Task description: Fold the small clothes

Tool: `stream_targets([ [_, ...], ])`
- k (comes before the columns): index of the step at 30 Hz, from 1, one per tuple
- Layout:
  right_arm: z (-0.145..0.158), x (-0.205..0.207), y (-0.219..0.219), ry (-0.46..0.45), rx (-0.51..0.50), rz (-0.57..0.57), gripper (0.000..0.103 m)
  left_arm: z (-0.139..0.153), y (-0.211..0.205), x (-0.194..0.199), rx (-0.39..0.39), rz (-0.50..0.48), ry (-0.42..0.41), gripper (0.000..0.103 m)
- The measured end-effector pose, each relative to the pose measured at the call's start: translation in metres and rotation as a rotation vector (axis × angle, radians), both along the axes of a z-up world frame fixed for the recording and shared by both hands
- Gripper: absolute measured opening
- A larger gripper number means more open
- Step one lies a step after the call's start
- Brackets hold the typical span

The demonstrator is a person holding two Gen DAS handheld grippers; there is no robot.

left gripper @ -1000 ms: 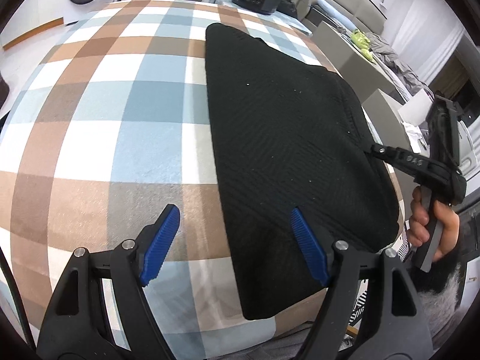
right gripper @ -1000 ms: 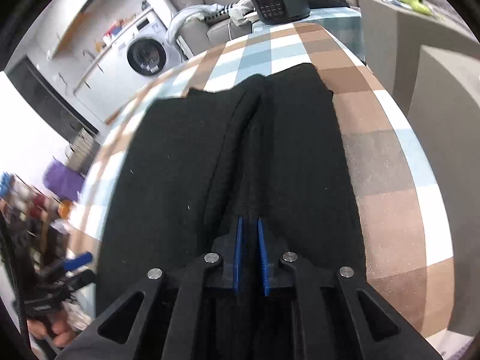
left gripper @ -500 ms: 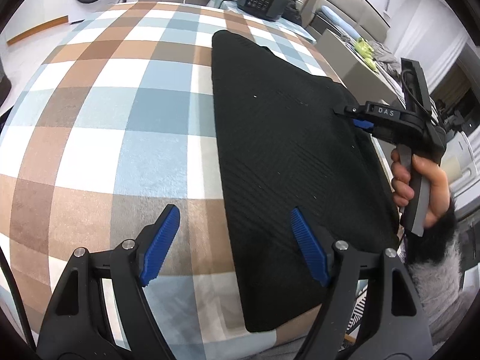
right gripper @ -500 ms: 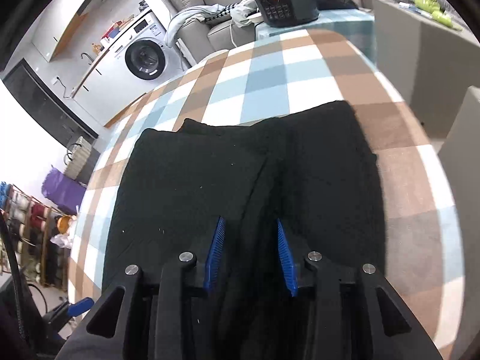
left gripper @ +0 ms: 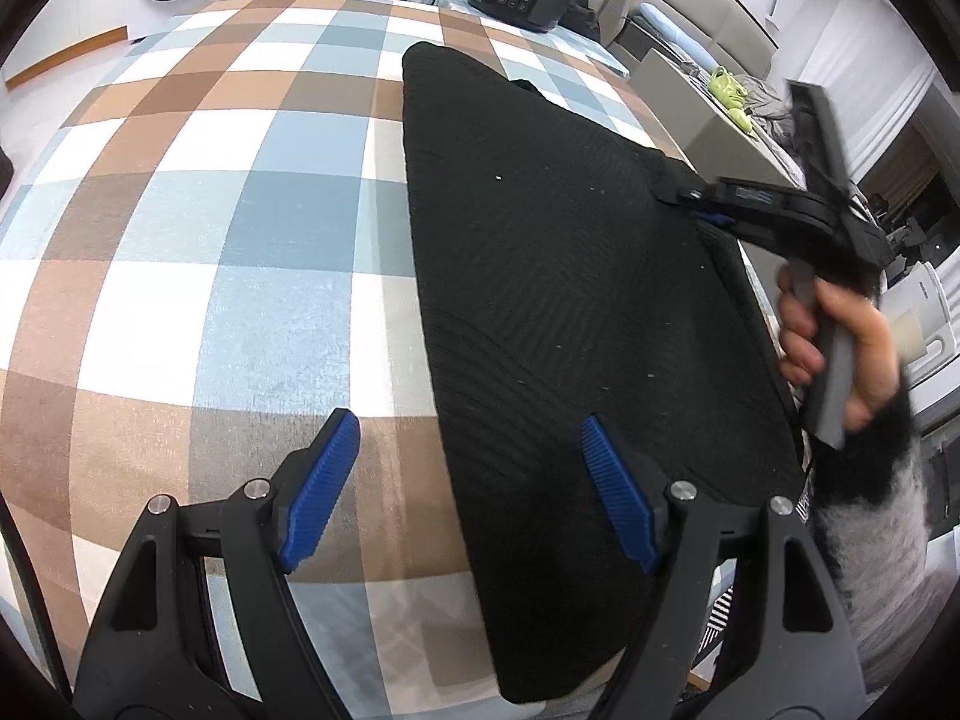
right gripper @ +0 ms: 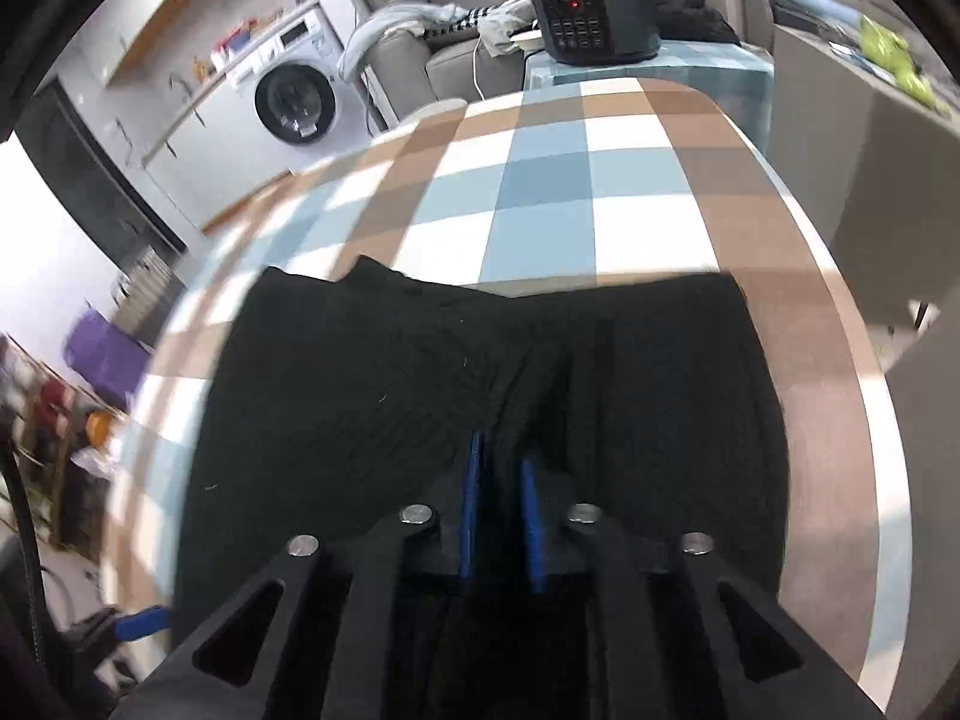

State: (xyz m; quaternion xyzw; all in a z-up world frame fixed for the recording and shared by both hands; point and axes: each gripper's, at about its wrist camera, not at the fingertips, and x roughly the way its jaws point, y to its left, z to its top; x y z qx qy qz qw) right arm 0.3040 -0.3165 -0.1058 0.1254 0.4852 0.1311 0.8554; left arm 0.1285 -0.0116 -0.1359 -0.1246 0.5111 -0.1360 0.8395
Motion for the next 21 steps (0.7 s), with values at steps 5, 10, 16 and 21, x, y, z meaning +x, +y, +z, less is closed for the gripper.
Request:
stream_targets([
  [5, 0.003, -0.077, -0.012, 0.043, 0.168, 0.057, 0.027, -0.002, -0.005, -0.002, 0.013, -0.017, -0.003, 0.074],
  [10, -0.011, -0.146, -0.003, 0.095, 0.226, 0.096, 0.03, -0.004, -0.011, -0.009, 0.033, -0.042, -0.004, 0.074],
  [16, 0.013, -0.169, 0.006, -0.052, 0.169, 0.118, 0.008, 0.005, -0.008, -0.027, 0.048, -0.046, -0.026, 0.074],
  [21, -0.009, -0.157, 0.004, 0.051, 0.056, 0.086, 0.01, 0.0, -0.007, -0.041, 0.06, -0.043, -0.019, 0.074],
])
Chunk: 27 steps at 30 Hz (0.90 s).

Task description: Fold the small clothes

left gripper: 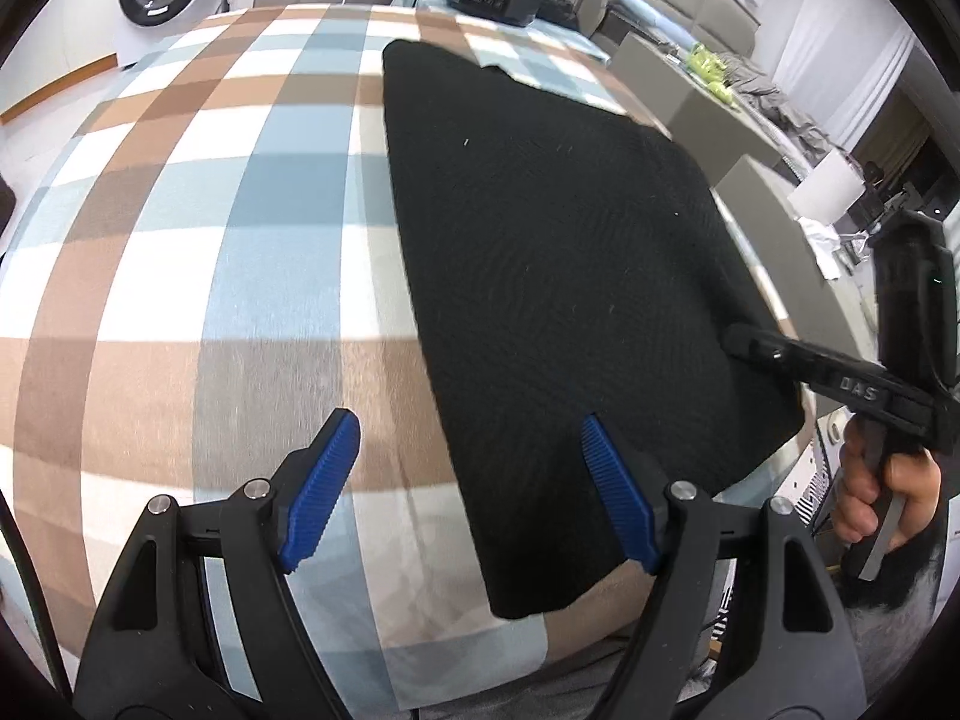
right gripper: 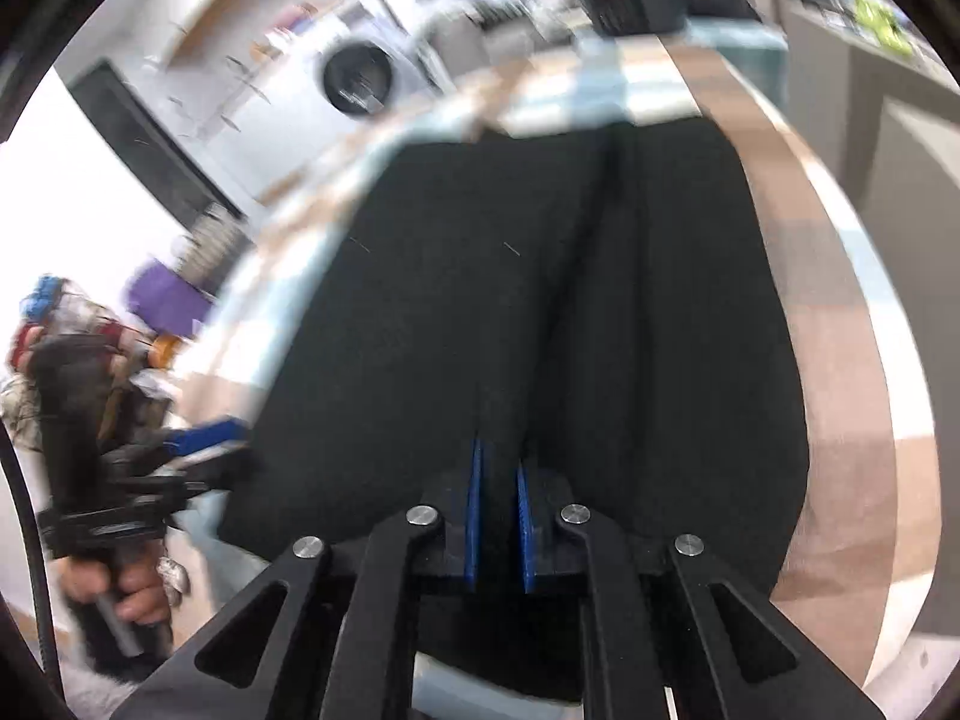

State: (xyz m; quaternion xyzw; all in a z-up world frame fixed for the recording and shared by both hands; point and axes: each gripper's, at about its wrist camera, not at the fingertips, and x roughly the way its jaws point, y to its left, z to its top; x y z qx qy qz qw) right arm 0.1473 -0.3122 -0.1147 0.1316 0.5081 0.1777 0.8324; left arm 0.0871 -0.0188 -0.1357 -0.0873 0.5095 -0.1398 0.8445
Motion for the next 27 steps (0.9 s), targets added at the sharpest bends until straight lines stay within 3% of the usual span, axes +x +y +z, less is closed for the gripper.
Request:
stream_targets([
  [2, 0.0, -0.006, -0.003, 0.0, 0.048, -0.009, 0.015, -0.002, 0.0, -0.006, 0.007, 0.003, 0.007, 0.074],
  [4, 0.005, -0.018, -0.005, -0.012, 0.067, 0.019, 0.029, -0.001, 0.002, -0.014, -0.005, 0.001, 0.007, 0.074],
  [7, 0.003, -0.037, -0.006, -0.029, 0.091, 0.04, 0.033, -0.003, 0.001, -0.023, -0.01, -0.009, 0.01, 0.074],
  [8, 0.0, -0.04, -0.002, -0.035, 0.074, 0.042, 0.032, -0.004, 0.0, -0.024, -0.006, -0.013, 0.014, 0.074],
  [10, -0.004, -0.041, 0.001, -0.033, 0.039, 0.018, 0.009, -0.007, -0.003, -0.025, -0.006, -0.02, 0.023, 0.074],
  [13, 0.013, -0.05, -0.002, -0.086, 0.067, 0.024, 0.008, -0.005, -0.007, -0.029, 0.011, -0.035, 0.014, 0.074],
  [17, -0.003, -0.049, -0.007, 0.011, -0.003, -0.011, 0.009, -0.007, -0.007, -0.031, 0.018, -0.037, 0.02, 0.074],
  [18, -0.002, -0.05, -0.01, 0.009, 0.037, -0.012, 0.012, -0.007, -0.006, -0.03, 0.017, -0.031, 0.021, 0.074],
  [21, 0.009, -0.051, -0.02, -0.061, 0.071, -0.027, 0.035, -0.007, -0.004, -0.029, 0.0, -0.024, 0.023, 0.074],
  [27, -0.006, -0.023, -0.029, -0.052, 0.156, -0.056, 0.039, -0.006, -0.004, -0.02, 0.005, -0.015, 0.026, 0.074],
])
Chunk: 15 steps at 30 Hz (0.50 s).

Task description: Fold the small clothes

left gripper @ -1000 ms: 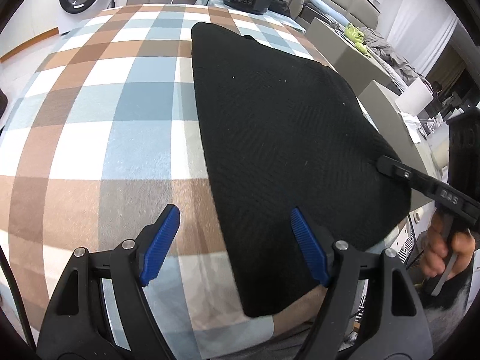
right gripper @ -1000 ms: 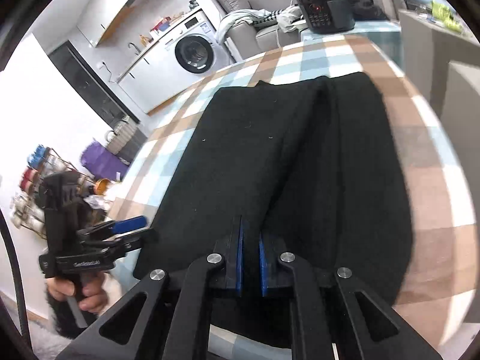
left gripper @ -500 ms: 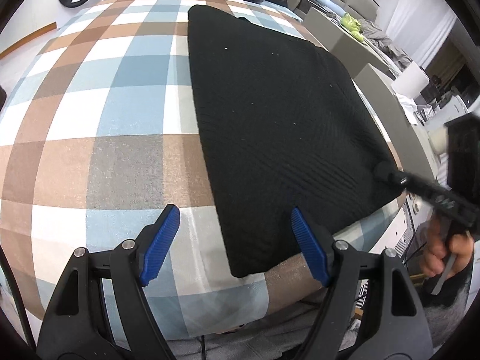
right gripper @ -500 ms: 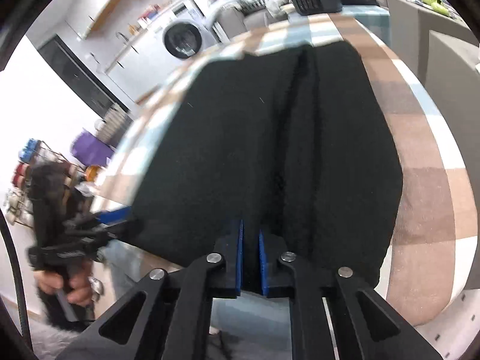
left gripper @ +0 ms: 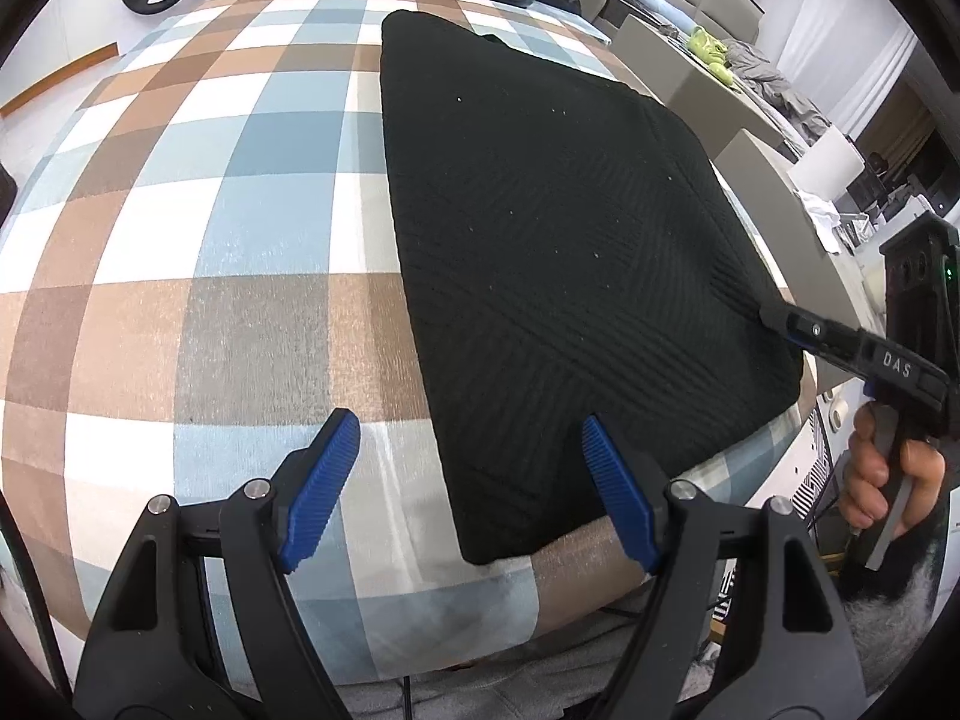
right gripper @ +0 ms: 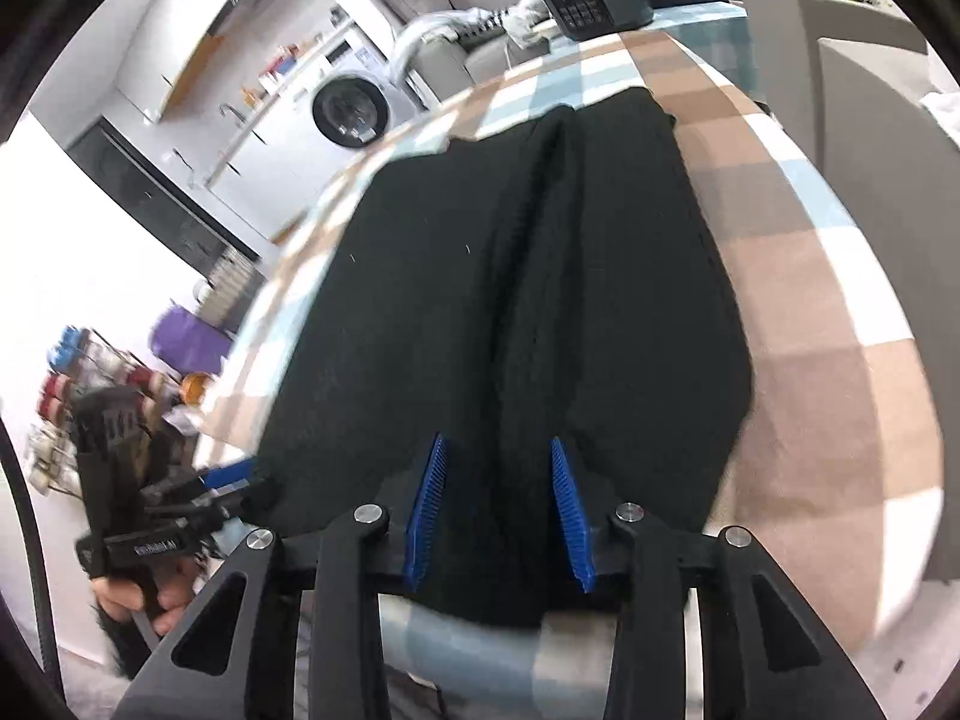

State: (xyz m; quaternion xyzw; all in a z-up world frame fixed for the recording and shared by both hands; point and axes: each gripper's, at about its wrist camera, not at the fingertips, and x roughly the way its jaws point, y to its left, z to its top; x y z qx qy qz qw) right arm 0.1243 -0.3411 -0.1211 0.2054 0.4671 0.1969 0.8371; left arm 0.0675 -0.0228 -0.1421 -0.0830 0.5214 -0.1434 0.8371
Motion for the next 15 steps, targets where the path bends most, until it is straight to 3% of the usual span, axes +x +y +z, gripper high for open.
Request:
stream_targets([
  [9, -0.01, 0.06, 0.017, -0.041, 0.0, 0.075, 0.042, 0.002, 0.002, 0.017, 0.006, 0.021, -0.001, 0.074],
  [11, -0.009, 0.067, 0.025, -0.083, -0.053, 0.092, 0.034, 0.003, 0.004, 0.021, 0.003, 0.029, -0.003, 0.074],
  [13, -0.01, 0.068, 0.032, -0.108, -0.114, 0.091, 0.015, 0.003, 0.005, 0.023, 0.0, 0.036, -0.003, 0.074],
  [15, -0.005, 0.069, 0.033, -0.115, -0.132, 0.092, 0.01, 0.004, 0.006, 0.027, -0.006, 0.039, -0.002, 0.074],
])
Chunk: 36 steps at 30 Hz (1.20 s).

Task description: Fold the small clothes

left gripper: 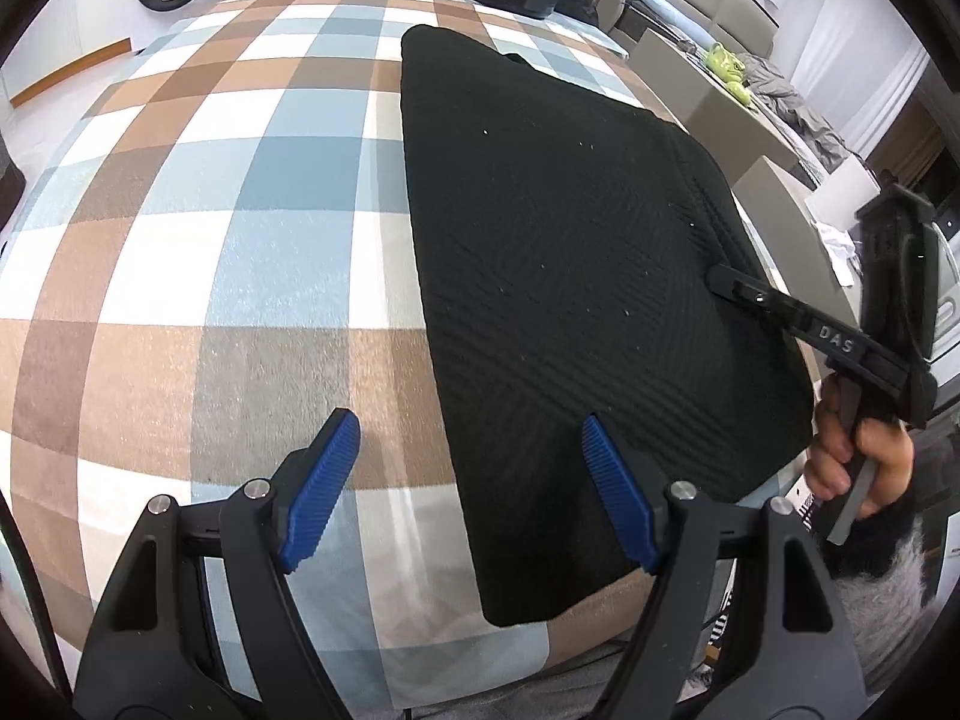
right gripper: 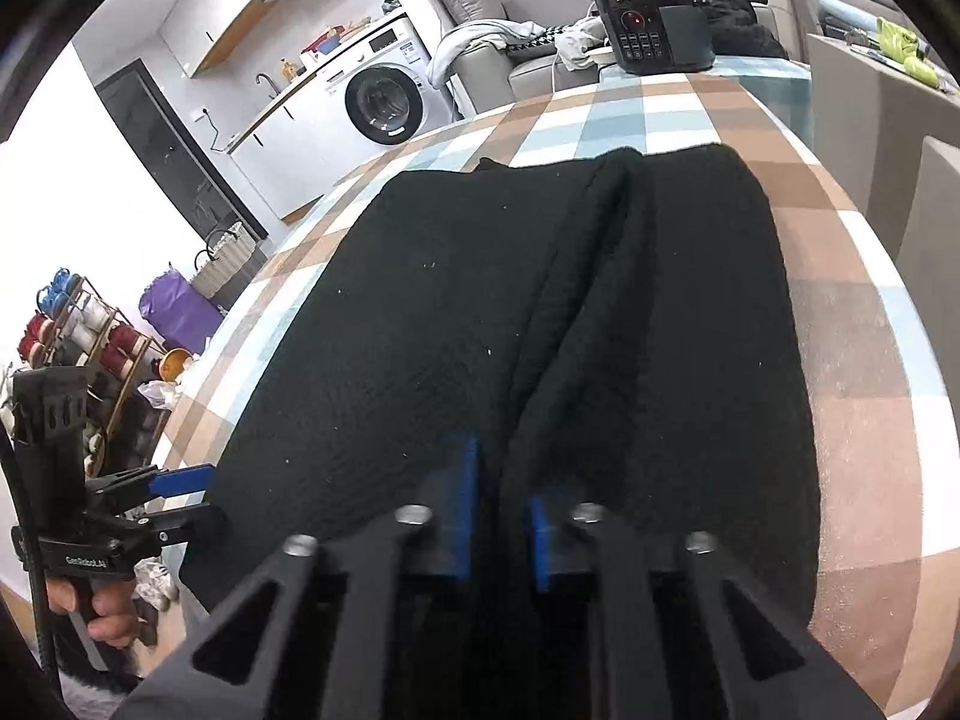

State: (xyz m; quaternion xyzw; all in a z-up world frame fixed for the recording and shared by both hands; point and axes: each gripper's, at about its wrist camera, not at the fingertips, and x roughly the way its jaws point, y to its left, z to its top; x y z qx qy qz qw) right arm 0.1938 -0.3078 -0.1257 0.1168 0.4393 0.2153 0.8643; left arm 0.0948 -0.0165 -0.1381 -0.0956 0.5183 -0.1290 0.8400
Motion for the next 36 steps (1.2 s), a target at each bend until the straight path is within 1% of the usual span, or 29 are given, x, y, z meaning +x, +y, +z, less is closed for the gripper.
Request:
stream_targets([
  [1, 0.009, -0.002, 0.0, -0.025, -0.004, 0.003, 0.01, 0.001, 0.0, 0.001, -0.003, -0.002, -0.001, 0.074],
  [3, 0.042, -0.014, -0.006, -0.114, -0.01, 0.008, 0.009, 0.005, -0.002, 0.004, -0.011, -0.012, -0.009, 0.074],
  [4, 0.054, -0.019, -0.008, -0.146, -0.031, 0.004, 0.009, 0.006, -0.004, 0.005, -0.014, -0.016, -0.013, 0.074],
  [5, 0.064, -0.023, -0.011, -0.174, -0.057, -0.009, 0.009, 0.007, -0.006, 0.007, -0.017, -0.022, -0.016, 0.074],
  [6, 0.067, -0.025, -0.018, -0.177, -0.079, -0.033, 0.009, 0.007, -0.008, 0.009, -0.022, -0.025, -0.014, 0.074],
  [8, 0.055, -0.025, -0.029, -0.134, -0.125, -0.082, 0.01, 0.003, -0.013, 0.014, -0.034, -0.031, -0.007, 0.074],
  [9, 0.038, -0.019, -0.036, -0.069, -0.131, -0.103, 0.011, 0.0, -0.015, 0.016, -0.038, -0.033, 0.0, 0.074],
  [11, 0.012, -0.008, -0.047, 0.028, -0.104, -0.115, 0.012, -0.005, -0.018, 0.021, -0.049, -0.03, 0.011, 0.074],
  [12, 0.004, -0.007, -0.053, 0.052, -0.083, -0.13, 0.015, -0.005, -0.02, 0.024, -0.041, -0.022, -0.007, 0.074],
  [13, 0.003, -0.008, -0.057, 0.06, -0.054, -0.138, 0.018, -0.005, -0.021, 0.026, -0.034, -0.022, -0.007, 0.074],
  [14, 0.006, -0.011, -0.06, 0.052, -0.053, -0.144, 0.024, -0.006, -0.023, 0.028, -0.032, -0.022, -0.005, 0.074],
  [15, 0.01, -0.015, -0.062, 0.034, -0.06, -0.156, 0.032, -0.007, -0.023, 0.031, -0.04, -0.013, -0.005, 0.074],
  [16, 0.013, -0.019, -0.064, 0.02, -0.069, -0.172, 0.036, -0.007, -0.023, 0.033, -0.048, -0.01, -0.008, 0.074],
  [17, 0.016, -0.025, -0.07, 0.011, -0.063, -0.192, 0.037, -0.008, -0.024, 0.035, -0.055, -0.009, -0.012, 0.074],
  [18, 0.016, -0.029, -0.072, 0.013, -0.053, -0.2, 0.038, -0.008, -0.024, 0.038, -0.061, -0.006, -0.022, 0.072],
  [19, 0.015, -0.036, -0.077, 0.021, -0.047, -0.209, 0.038, -0.009, -0.026, 0.039, -0.068, -0.003, -0.028, 0.065],
  [20, 0.012, -0.041, -0.081, 0.033, -0.047, -0.225, 0.038, -0.009, -0.027, 0.043, -0.077, 0.0, -0.037, 0.056],
  [21, 0.01, -0.045, -0.084, 0.037, -0.048, -0.233, 0.038, -0.01, -0.028, 0.045, -0.089, 0.001, -0.041, 0.049],
  [22, 0.008, -0.047, -0.084, 0.043, -0.05, -0.234, 0.038, -0.011, -0.029, 0.047, -0.097, 0.005, -0.043, 0.035],
  [23, 0.003, -0.049, -0.085, 0.058, -0.05, -0.234, 0.038, -0.012, -0.029, 0.049, -0.099, 0.015, -0.047, 0.026],
  [26, -0.004, -0.053, -0.079, 0.071, -0.041, -0.235, 0.037, -0.012, -0.031, 0.052, -0.1, 0.019, -0.069, 0.013],
  [27, -0.004, -0.054, -0.077, 0.064, -0.038, -0.23, 0.034, -0.011, -0.03, 0.051, -0.102, 0.018, -0.078, 0.012],
  [31, -0.005, -0.05, -0.064, 0.071, -0.042, -0.184, 0.031, -0.007, -0.021, 0.048, -0.086, 0.034, -0.099, 0.009],
  [36, -0.006, -0.045, -0.03, 0.07, -0.03, -0.121, 0.031, -0.007, 0.012, 0.041, -0.068, 0.108, -0.109, 0.008],
])
